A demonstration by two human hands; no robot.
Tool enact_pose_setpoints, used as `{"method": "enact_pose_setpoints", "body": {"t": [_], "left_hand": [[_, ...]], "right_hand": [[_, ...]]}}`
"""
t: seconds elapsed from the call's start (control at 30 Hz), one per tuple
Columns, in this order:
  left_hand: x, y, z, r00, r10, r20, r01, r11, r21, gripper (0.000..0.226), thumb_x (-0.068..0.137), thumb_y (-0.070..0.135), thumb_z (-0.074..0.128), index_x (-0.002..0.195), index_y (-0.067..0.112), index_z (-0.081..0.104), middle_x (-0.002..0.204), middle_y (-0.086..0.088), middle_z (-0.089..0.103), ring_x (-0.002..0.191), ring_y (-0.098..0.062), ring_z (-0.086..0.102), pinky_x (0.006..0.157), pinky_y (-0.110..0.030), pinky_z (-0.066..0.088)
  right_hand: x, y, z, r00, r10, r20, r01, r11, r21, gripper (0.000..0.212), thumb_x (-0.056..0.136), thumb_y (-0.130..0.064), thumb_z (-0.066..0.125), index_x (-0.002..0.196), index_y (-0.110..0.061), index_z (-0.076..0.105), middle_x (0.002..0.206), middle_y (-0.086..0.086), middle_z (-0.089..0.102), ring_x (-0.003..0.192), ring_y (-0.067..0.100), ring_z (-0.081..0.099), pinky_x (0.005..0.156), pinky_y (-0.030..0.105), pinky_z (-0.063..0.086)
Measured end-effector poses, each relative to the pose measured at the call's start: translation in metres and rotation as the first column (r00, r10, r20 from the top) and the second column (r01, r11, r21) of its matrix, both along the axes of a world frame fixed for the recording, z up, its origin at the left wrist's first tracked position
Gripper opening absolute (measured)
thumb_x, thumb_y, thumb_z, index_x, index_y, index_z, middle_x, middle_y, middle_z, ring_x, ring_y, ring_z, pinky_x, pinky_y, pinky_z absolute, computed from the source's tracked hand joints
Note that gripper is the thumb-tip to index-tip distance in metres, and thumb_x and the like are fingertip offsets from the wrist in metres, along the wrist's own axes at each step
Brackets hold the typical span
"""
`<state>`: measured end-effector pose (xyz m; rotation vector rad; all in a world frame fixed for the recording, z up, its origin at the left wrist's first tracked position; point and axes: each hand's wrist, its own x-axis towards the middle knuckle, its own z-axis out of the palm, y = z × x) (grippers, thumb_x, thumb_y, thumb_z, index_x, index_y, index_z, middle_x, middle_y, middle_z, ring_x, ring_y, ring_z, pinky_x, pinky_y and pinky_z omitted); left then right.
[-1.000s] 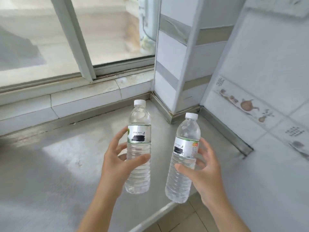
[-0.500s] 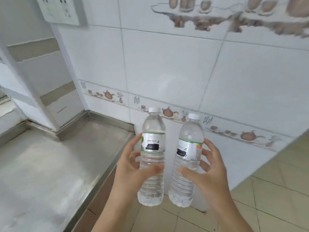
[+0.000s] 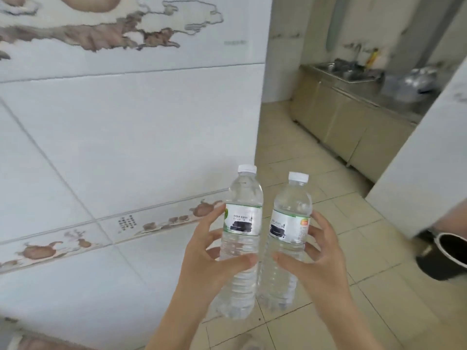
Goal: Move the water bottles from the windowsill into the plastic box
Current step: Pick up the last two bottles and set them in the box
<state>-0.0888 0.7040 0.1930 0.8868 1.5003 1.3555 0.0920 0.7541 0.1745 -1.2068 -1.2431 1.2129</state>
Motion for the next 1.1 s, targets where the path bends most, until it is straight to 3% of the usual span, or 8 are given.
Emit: {"method": "enact_pose_setpoints", "body": {"t": [0.1,0.3,0.47,0.67,0.9,1.1], "left_hand": [[0.022,0.059,-0.001,0.994,-0.104,-0.023,0.104,0.995,0.006,0.091,0.04,0.017,0.091,0.113,0.062,0.058,0.109,0.008,0.071,0.102,-0.018,0.069,0.095,-0.049,0.054],[0.071,0.168,0.0,0.951,-0.307,-0.035,0.308,0.951,0.019,0.093,0.044,0.018,0.091,0.114,0.066,0.054,0.11,0.007,0.072,0.102,-0.016,0.07,0.1,-0.048,0.051],[0.108,0.237,-0.004,0.911,-0.412,-0.014,0.412,0.91,0.04,0.095,0.045,0.02,0.093,0.119,0.063,0.054,0.119,-0.002,0.068,0.108,-0.022,0.068,0.099,-0.05,0.051],[0.161,0.312,-0.009,0.898,-0.44,-0.004,0.44,0.896,0.064,0.09,0.046,0.023,0.092,0.117,0.063,0.055,0.117,0.001,0.069,0.101,-0.02,0.071,0.097,-0.051,0.052],[0.249,0.417,-0.014,0.912,-0.409,0.017,0.404,0.907,0.116,0.094,0.041,0.03,0.094,0.121,0.061,0.054,0.121,-0.003,0.067,0.115,-0.023,0.065,0.102,-0.053,0.048],[0.322,0.512,-0.006,0.917,-0.397,0.039,0.391,0.913,0.115,0.094,0.037,0.029,0.094,0.119,0.059,0.057,0.119,-0.003,0.069,0.109,-0.022,0.069,0.098,-0.054,0.051]], "right_hand": [[0.026,0.042,-0.001,0.993,-0.12,0.022,0.119,0.993,0.016,0.094,0.053,-0.002,0.09,0.113,-0.058,0.045,0.113,-0.017,0.061,0.106,0.007,0.062,0.09,0.038,0.051],[0.08,0.112,0.004,0.939,-0.339,0.063,0.338,0.941,0.034,0.093,0.053,-0.005,0.09,0.118,-0.054,0.046,0.118,-0.012,0.059,0.106,0.008,0.061,0.093,0.04,0.05],[0.127,0.156,0.003,0.882,-0.468,0.053,0.467,0.884,0.034,0.091,0.054,-0.003,0.089,0.115,-0.056,0.047,0.115,-0.013,0.062,0.102,0.006,0.063,0.081,0.031,0.051],[0.183,0.222,-0.003,0.846,-0.529,0.065,0.529,0.848,0.021,0.097,0.052,-0.004,0.091,0.131,-0.039,0.045,0.119,-0.012,0.061,0.103,0.007,0.063,0.077,0.027,0.05],[0.264,0.327,-0.012,0.858,-0.51,0.058,0.508,0.86,0.042,0.097,0.051,-0.003,0.091,0.128,-0.042,0.046,0.116,-0.009,0.062,0.1,0.009,0.065,0.076,0.024,0.051],[0.338,0.413,-0.006,0.871,-0.489,0.051,0.488,0.872,0.025,0.097,0.051,-0.004,0.091,0.129,-0.041,0.045,0.117,-0.011,0.061,0.102,0.004,0.062,0.073,0.014,0.046]]}}
